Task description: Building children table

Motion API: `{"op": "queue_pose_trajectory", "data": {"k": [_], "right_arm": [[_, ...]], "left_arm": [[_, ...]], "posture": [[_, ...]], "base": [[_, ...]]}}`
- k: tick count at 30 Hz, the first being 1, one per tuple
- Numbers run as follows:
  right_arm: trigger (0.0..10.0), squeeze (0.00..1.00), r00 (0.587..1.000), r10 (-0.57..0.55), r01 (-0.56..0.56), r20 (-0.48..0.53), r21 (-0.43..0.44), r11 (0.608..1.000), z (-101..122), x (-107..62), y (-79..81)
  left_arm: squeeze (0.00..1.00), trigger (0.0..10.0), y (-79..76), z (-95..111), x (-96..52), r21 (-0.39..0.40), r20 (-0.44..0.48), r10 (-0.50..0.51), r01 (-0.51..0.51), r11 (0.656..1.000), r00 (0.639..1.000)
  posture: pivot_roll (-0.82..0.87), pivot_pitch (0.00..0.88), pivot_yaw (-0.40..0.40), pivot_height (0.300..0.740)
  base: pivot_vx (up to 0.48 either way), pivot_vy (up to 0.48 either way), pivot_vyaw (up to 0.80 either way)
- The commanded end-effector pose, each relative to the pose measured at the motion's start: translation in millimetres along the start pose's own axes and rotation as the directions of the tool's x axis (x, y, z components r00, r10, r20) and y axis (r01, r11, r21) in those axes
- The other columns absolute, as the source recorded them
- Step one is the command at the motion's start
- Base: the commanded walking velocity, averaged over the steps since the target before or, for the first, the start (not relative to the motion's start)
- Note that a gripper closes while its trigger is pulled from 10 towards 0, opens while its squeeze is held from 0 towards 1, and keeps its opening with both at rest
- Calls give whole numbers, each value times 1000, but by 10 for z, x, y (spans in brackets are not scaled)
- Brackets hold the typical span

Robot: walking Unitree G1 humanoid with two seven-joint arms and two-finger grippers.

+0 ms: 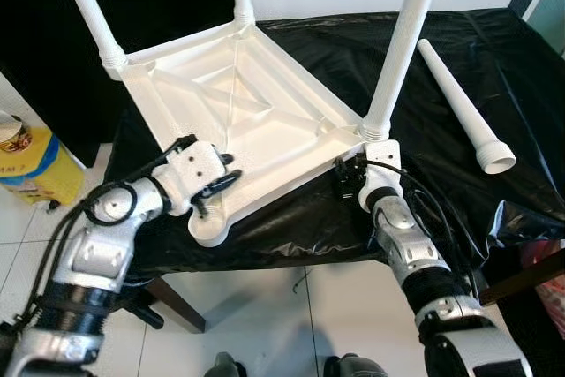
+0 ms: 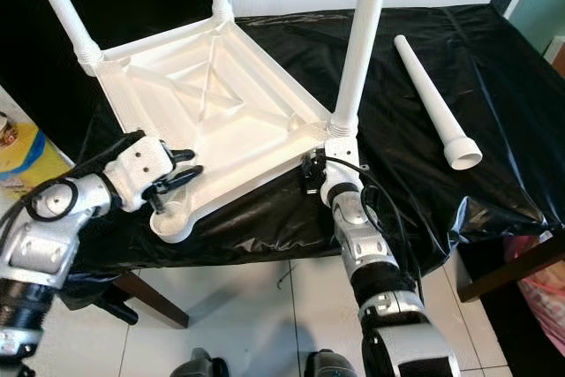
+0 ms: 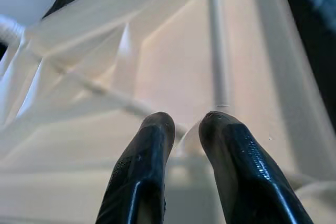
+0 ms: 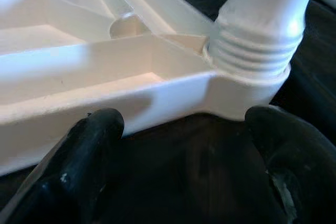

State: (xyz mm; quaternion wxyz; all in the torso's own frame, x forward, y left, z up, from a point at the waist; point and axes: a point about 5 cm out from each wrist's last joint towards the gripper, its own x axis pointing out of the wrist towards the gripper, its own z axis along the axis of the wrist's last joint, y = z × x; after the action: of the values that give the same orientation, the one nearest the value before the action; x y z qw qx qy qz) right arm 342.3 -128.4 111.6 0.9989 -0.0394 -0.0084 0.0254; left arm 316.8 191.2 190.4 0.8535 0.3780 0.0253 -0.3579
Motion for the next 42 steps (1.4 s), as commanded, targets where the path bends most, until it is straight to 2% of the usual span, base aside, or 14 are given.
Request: {"op": "queue_pose_trajectory", "data": {"k": [1, 3, 6, 10, 12, 15, 17, 19, 21, 22, 26, 28, 30, 42], "right_arm": [[10000, 0, 1000, -10, 10, 22, 10, 1000, -11, -43, 11], [10000, 0, 1000, -13, 13, 24, 18, 1000, -35, -76, 21], [10000, 0, 1000, -14, 13, 27, 26, 1000, -39, -90, 29], [10000, 0, 999, -14, 14, 28, 28, 1000, -38, -92, 31], [10000, 0, 999, -11, 10, 36, 33, 999, -15, -86, 41], [10000, 0, 999, -8, 7, 39, 35, 999, -3, -86, 49], [10000, 0, 999, -8, 7, 39, 35, 999, -3, -86, 49], [10000, 0, 1000, 15, -16, 23, 46, 999, -10, -60, 96], [10000, 0, 1000, 15, -16, 23, 46, 999, -10, -60, 96], [10000, 0, 999, 40, -40, 6, 46, 998, -26, -41, 133], [10000, 0, 996, 82, -81, -20, 46, 996, -46, -1, 197], [10000, 0, 996, 82, -81, -20, 46, 996, -46, -1, 197], [10000, 0, 993, 114, -113, -31, 45, 993, -19, 69, 249], [10000, 0, 993, 115, -115, -19, 27, 993, 48, 144, 234]], "left_arm": [[0, 10000, 128, -130, 7, 48, -73, 229, -226, 973, 971], [0, 10000, 88, -265, 56, 117, -147, 222, -206, 972, 964], [0, 10000, 14, -358, 108, 166, -199, 190, -158, 973, 961], [0, 10000, -10, -378, 121, 178, -210, 180, -143, 974, 961], [0, 10000, -97, -416, 181, 233, -237, 136, -80, 969, 962], [0, 10000, -137, -425, 206, 268, -246, 108, -39, 962, 963], [0, 10000, -137, -425, 206, 268, -246, 108, -39, 962, 963], [0, 10000, -265, -367, 203, 244, -224, -18, 74, 967, 975], [0, 10000, -265, -367, 203, 244, -224, -18, 74, 967, 975], [0, 10000, -316, -329, 194, 218, -201, -79, 124, 968, 976], [0, 10000, -392, -269, 184, 179, -158, -162, 190, 965, 974], [0, 10000, -392, -269, 184, 179, -158, -162, 190, 965, 974], [0, 10000, -485, -234, 183, 151, -127, -240, 258, 954, 962], [0, 10000, -635, -163, 198, 115, -86, -306, 315, 942, 948]], "posture": [[12, 97, 0, 740], [6, 98, 3, 740], [-3, 98, 10, 740], [-5, 98, 10, 740], [-8, 98, 13, 740], [-9, 98, 13, 740], [-9, 98, 13, 740], [-6, 96, 15, 740], [-6, 96, 15, 740], [-4, 96, 14, 740], [2, 92, 15, 740], [2, 92, 15, 740], [7, 96, 17, 740], [10, 102, 20, 740]], "base": [[0, 0, 0], [0, 0, 0], [0, 0, 0], [0, 0, 0], [0, 0, 0], [0, 0, 0], [0, 0, 0], [0, 0, 0], [0, 0, 0], [0, 0, 0], [0, 0, 0], [0, 0, 0], [0, 0, 0], [0, 0, 0]]}}
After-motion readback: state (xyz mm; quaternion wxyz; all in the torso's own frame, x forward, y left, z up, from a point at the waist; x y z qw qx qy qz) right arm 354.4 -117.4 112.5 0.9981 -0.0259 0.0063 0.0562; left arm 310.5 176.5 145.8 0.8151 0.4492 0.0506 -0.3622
